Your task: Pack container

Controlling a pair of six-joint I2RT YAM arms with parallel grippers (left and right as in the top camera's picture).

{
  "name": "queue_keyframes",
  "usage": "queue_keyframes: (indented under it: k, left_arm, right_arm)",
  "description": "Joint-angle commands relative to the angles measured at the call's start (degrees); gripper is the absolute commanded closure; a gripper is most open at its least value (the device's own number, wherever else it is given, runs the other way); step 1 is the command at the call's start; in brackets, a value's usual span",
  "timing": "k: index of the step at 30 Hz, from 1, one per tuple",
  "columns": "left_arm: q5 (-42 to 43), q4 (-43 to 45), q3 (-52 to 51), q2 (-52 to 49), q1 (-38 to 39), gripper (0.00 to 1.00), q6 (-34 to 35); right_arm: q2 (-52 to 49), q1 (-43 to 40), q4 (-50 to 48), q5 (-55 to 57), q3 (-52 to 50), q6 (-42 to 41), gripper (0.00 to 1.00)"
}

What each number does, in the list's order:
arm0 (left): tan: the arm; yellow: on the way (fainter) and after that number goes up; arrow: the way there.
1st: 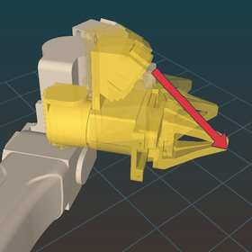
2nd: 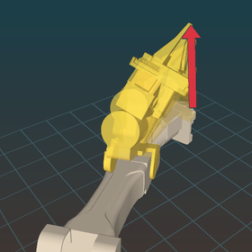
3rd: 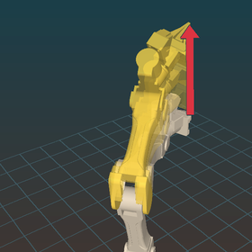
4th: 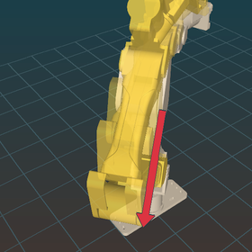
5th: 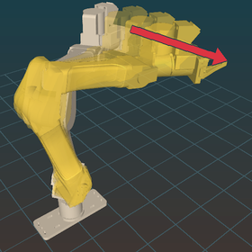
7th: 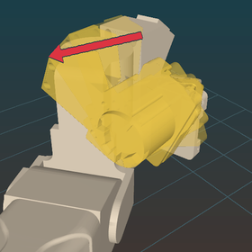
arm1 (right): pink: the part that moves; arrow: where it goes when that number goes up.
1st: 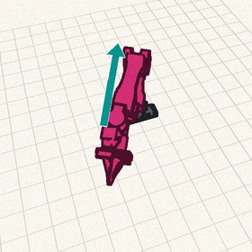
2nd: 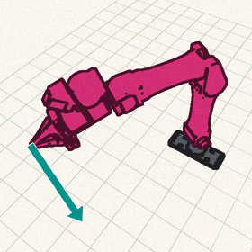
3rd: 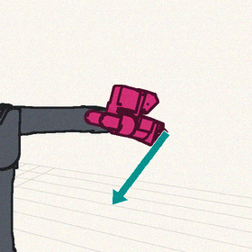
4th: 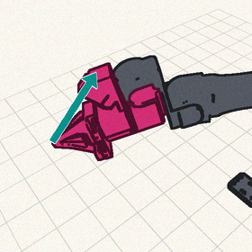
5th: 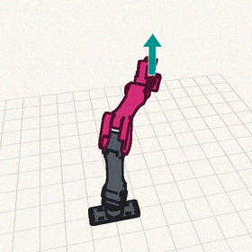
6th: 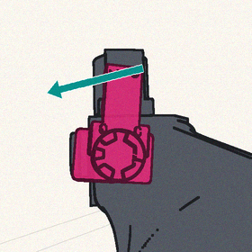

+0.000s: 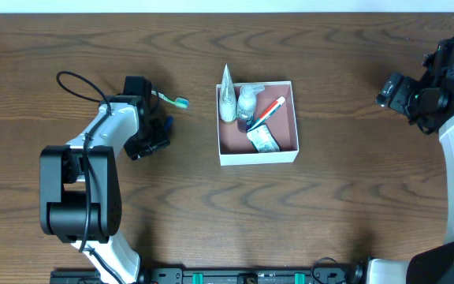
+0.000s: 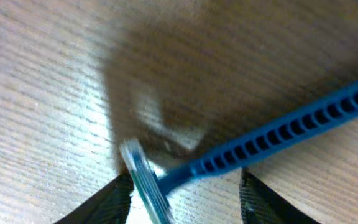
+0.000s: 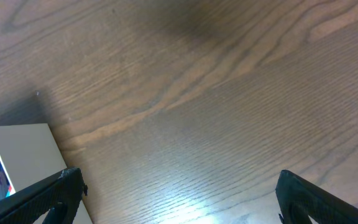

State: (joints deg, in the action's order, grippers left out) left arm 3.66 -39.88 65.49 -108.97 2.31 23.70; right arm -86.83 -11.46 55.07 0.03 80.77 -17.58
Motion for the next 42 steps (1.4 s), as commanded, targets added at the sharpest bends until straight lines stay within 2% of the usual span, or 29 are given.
queue_keyframes:
  k: [1, 9, 16, 19, 25, 28, 42]
  left_arm:
    - [0.2, 0.1, -3.5, -4.7, -0.1, 0.46, -1.2]
    - [0.2, 8.2, -3.5, -4.7, -0.1, 0.5, -1.9]
    - [0.0, 9.6, -3.5, -4.7, -0.1, 0.5, -4.0]
    - [3.2, 8.9, -3.5, -4.7, -0.1, 0.5, -3.9]
    - [15.5, 9.2, -2.6, -3.4, -0.1, 0.5, -3.3]
    - [16.5, 9.1, -1.7, -2.1, 0.2, 0.5, -3.4]
    - [15.1, 8.7, -1.7, 13.0, 3.6, 0.5, -15.3]
  right_arm:
    - [-0.2, -0.2, 0.0, 0.6, 0.0, -0.2, 0.01]
    - [-0.2, -0.2, 0.0, 0.6, -0.1, -0.2, 0.01]
    - [-0.2, -0.2, 0.0, 0.6, 0.0, -0.2, 0.01]
    - [-0.2, -0.2, 0.0, 0.6, -0.1, -0.2, 0.01]
    - [-0.2, -0.2, 0.0, 0.6, -0.1, -0.2, 0.01]
    - [-0.2, -0.2, 0.0, 0.6, -0.1, -0.2, 0.01]
    - [-0.2, -0.2, 0.0, 0.6, -0.1, -0.2, 0.01]
